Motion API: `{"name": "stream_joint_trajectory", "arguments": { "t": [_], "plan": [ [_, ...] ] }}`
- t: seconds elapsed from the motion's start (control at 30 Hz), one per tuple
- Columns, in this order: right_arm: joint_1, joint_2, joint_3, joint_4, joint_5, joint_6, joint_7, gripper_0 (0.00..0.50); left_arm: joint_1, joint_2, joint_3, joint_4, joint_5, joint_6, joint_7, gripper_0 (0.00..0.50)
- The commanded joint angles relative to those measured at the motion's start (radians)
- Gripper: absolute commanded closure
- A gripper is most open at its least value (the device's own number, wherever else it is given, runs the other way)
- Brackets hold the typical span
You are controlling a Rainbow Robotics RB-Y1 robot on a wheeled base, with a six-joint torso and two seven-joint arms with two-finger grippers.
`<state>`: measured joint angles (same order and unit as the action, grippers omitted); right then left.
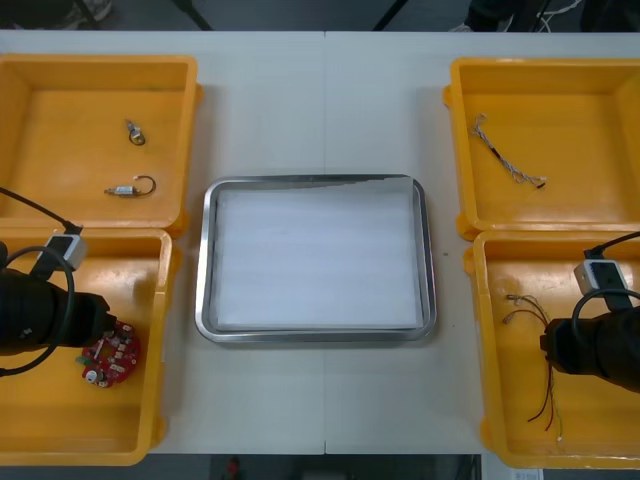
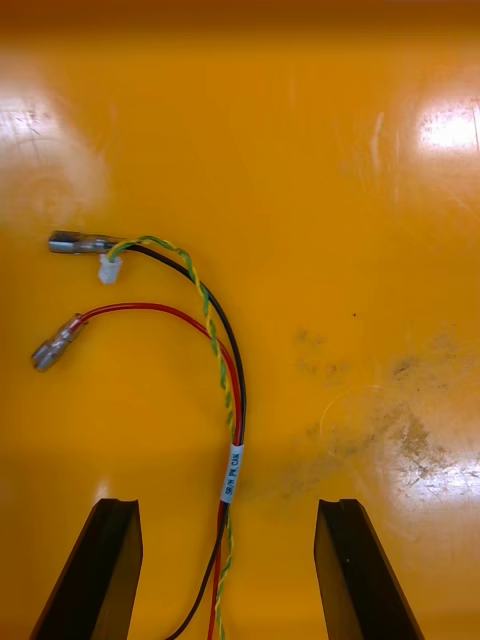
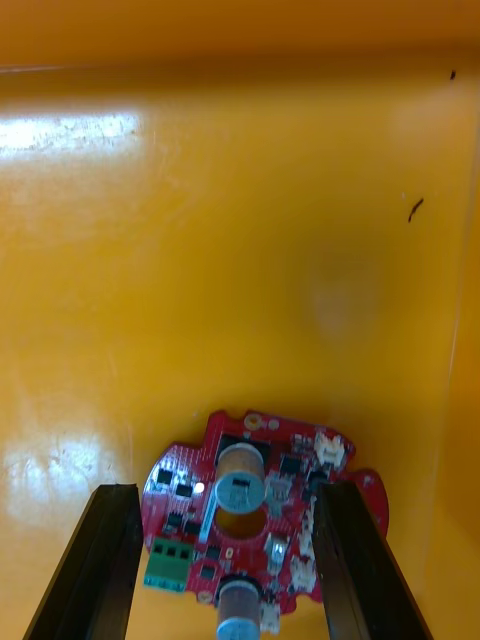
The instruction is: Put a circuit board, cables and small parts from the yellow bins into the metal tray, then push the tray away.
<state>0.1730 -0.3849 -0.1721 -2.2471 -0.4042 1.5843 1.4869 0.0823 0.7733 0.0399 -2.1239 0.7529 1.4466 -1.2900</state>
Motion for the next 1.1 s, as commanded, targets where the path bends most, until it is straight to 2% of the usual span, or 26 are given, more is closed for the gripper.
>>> {"name": "stream_joint_trajectory", "arguments": {
  "t": [0.03,0.43,0.97,1.0,1.03,1.07,1.1],
  "plan": [
    [0.025,0.014,0.020,0.038,0.012,-0.035,0.019,0.000,0.030,-0.015,-0.041,0.024,-0.026,-0.063,0.123,0.000],
    [0.026,0.009,0.052,0.136,0.016,-0.118,0.033,0.000,0.042,-0.015,-0.069,0.055,-0.055,-0.107,0.120,0.000],
    [0.062,0.009,0.066,0.138,0.016,-0.119,0.039,0.000,0.059,-0.015,-0.083,0.067,-0.073,-0.137,0.118,0.000],
    [0.065,0.009,0.066,0.138,0.016,-0.119,0.039,0.000,0.059,-0.015,-0.083,0.067,-0.073,-0.137,0.118,0.040],
    [0.066,0.011,0.066,0.138,0.016,-0.119,0.039,0.000,0.060,-0.015,-0.084,0.067,-0.073,-0.137,0.118,0.224],
    [0.068,0.009,0.066,0.138,0.015,-0.121,0.041,0.000,0.060,-0.015,-0.084,0.067,-0.072,-0.137,0.118,0.274],
    [0.068,0.009,0.066,0.138,0.015,-0.124,0.042,0.000,0.060,-0.015,-0.086,0.067,-0.073,-0.137,0.120,0.370]
  ]
}}
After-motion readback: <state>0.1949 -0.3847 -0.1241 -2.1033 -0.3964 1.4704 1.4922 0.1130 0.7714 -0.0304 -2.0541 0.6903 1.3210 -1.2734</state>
